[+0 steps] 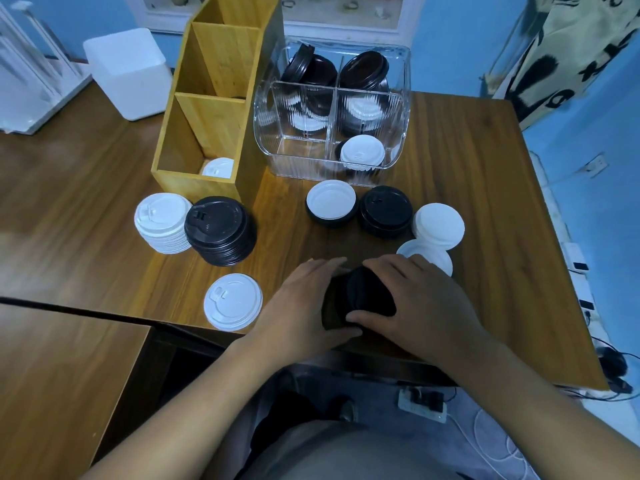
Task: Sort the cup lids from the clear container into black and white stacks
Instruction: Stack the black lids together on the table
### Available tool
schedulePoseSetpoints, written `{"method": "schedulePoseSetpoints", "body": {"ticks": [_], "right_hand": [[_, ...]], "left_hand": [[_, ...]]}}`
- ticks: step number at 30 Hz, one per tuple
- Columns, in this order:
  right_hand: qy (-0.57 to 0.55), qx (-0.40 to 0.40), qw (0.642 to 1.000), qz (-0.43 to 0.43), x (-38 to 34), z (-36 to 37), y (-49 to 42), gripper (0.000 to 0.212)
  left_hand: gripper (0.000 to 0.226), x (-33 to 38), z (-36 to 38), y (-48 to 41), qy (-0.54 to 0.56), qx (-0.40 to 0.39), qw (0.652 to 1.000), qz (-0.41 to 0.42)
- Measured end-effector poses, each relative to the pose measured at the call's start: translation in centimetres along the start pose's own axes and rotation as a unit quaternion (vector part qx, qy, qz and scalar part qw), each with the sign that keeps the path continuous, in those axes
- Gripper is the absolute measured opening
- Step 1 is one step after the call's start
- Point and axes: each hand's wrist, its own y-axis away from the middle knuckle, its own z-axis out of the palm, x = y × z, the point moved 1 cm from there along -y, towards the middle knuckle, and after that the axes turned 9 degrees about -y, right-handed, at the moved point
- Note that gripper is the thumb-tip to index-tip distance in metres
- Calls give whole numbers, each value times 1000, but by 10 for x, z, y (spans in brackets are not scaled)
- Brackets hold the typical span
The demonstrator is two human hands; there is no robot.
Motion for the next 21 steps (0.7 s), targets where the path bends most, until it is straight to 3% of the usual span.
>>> {"method": "schedulePoseSetpoints", "body": {"ticks": [3,7,10,21], "right_hand": [[45,-20,999,-5,-5,1,1,87],[-34,-119,988,-88,10,-7,6,79],[-92,-172,978,-76,17,-16,1,75],[-56,-25,998,-17,0,2,-2,67]], "left_hand": [[97,2,0,0,-21,-2,1000,1],[98,1,2,0,-42,3,999,-2],[97,2,3,1,-49,9,999,2],[100,6,3,0,-58,20,998,9]]}}
